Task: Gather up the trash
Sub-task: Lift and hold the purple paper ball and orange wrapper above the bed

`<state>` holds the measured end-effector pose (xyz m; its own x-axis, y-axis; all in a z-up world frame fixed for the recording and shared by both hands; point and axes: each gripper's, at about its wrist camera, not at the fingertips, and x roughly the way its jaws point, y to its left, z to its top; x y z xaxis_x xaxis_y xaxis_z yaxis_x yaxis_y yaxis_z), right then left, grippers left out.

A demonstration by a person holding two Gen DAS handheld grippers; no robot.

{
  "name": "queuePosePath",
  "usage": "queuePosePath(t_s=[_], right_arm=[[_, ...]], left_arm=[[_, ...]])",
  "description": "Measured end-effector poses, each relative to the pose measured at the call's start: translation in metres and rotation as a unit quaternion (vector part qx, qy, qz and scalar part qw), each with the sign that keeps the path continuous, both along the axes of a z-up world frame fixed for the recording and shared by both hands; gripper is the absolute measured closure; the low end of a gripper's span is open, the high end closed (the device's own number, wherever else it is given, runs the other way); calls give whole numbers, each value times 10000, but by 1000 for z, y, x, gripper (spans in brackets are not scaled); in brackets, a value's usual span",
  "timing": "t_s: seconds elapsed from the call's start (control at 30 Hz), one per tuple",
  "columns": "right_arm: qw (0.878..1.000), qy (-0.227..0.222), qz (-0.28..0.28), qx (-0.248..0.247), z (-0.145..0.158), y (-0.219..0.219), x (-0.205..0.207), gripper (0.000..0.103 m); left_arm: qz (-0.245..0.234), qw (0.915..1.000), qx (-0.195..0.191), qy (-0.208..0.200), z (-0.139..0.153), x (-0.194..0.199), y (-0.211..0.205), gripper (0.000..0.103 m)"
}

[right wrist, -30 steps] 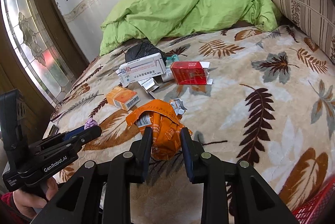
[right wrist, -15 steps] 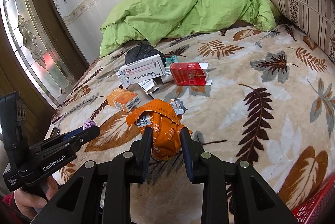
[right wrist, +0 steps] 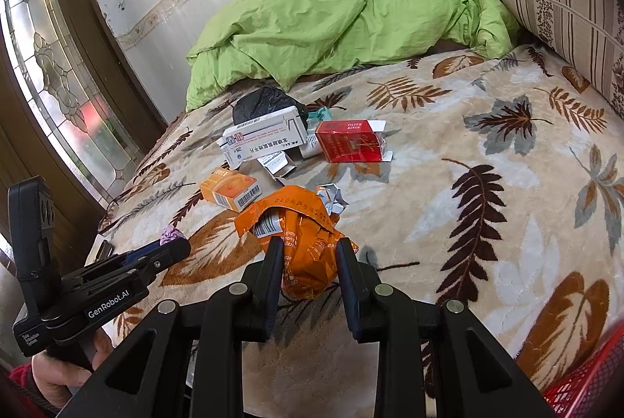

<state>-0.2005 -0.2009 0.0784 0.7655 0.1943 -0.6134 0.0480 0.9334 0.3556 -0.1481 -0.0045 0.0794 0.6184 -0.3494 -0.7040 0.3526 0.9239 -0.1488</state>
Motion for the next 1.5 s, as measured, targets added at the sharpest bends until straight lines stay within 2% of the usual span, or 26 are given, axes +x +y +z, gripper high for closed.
queuePosePath(t_s=[0.83, 1.5], right_arm=[[9999, -57, -78, 88, 7, -8, -8, 74], [9996, 19, -92, 270, -3, -11, 0, 74]], left_arm=[[-3, 10000, -12, 19, 1, -2, -4, 78], [45, 9999, -123, 26, 13, -5, 0, 78]])
